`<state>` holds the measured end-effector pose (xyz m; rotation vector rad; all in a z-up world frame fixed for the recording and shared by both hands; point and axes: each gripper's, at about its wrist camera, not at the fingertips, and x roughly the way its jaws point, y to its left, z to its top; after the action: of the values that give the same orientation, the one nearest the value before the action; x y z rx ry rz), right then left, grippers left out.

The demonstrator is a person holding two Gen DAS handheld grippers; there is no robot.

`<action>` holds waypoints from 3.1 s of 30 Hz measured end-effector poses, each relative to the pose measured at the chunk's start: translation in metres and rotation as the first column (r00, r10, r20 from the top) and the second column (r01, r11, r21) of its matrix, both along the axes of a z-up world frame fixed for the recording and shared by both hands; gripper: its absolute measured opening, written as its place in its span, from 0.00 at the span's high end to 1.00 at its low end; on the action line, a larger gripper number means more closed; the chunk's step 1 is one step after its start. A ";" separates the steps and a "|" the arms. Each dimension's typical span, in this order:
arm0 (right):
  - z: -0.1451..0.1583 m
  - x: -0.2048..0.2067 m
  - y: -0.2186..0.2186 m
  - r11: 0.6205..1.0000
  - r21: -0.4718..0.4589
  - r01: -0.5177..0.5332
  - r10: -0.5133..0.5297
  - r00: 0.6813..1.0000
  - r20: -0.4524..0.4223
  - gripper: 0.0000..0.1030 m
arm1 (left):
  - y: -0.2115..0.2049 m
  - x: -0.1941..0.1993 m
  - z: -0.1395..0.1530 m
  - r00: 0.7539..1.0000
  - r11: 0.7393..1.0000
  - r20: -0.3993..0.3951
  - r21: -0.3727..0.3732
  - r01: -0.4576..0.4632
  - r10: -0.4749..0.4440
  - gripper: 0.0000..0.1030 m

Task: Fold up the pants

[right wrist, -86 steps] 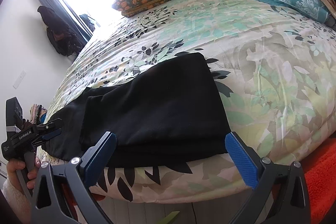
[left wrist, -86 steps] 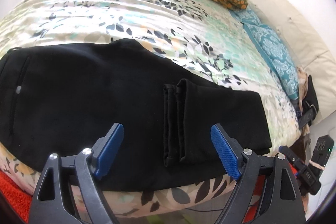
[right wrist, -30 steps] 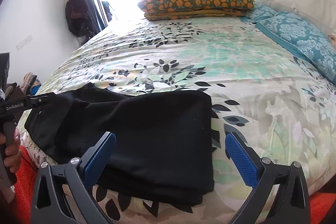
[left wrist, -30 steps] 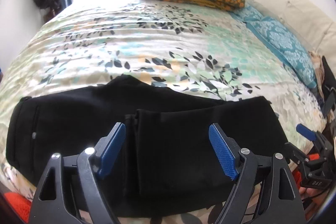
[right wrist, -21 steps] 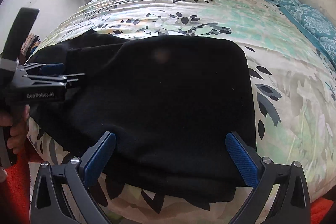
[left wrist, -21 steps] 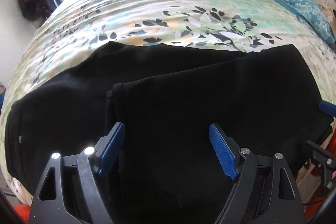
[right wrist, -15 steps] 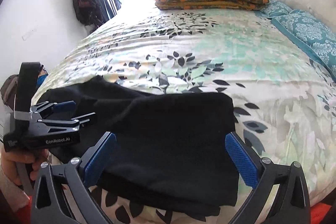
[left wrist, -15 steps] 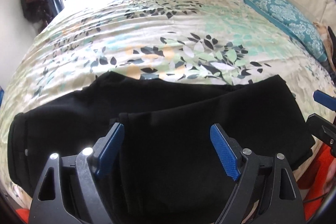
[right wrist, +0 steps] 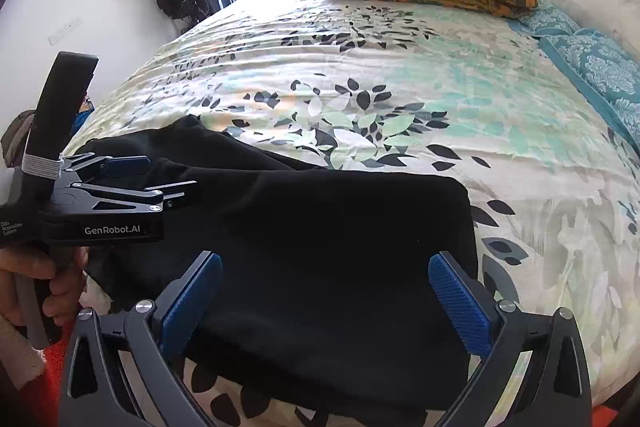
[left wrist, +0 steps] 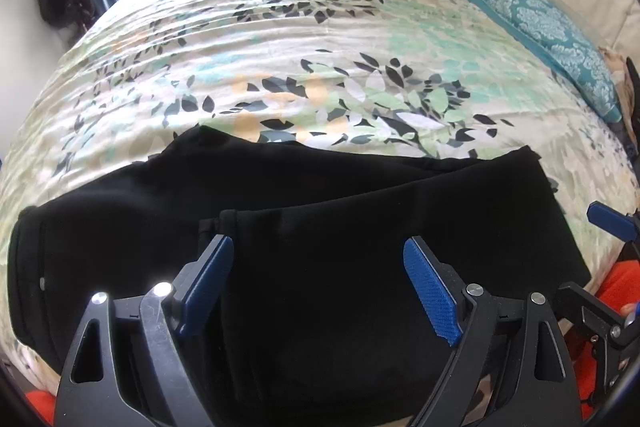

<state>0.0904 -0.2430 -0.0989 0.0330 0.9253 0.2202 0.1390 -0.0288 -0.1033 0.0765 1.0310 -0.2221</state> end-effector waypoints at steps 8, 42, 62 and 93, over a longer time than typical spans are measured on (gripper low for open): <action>-0.046 -0.029 0.013 1.000 -0.007 -0.018 0.016 0.988 -0.153 0.00 | -0.008 -0.033 -0.041 0.994 0.998 -0.097 0.048 0.048 -0.043 0.15; -0.018 -0.037 -0.025 0.982 0.092 0.164 -0.163 0.987 -0.017 0.00 | 0.344 0.010 -0.066 0.842 0.823 -0.316 -0.235 -0.517 0.438 0.00; -0.021 -0.032 -0.049 0.958 0.170 0.229 -0.226 0.973 -0.037 0.00 | 0.341 -0.033 0.035 0.840 0.632 -0.278 -0.560 -0.536 0.466 0.86; -0.010 -0.076 -0.200 0.711 0.462 0.531 -0.563 0.823 -0.080 0.00 | -0.092 0.001 0.043 0.963 0.881 -0.209 -0.470 0.055 -0.171 0.29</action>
<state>0.0145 -0.4431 -0.1090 0.7450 0.7380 -0.1213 0.1398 -0.1203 -0.0601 -0.3330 1.1960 -0.5929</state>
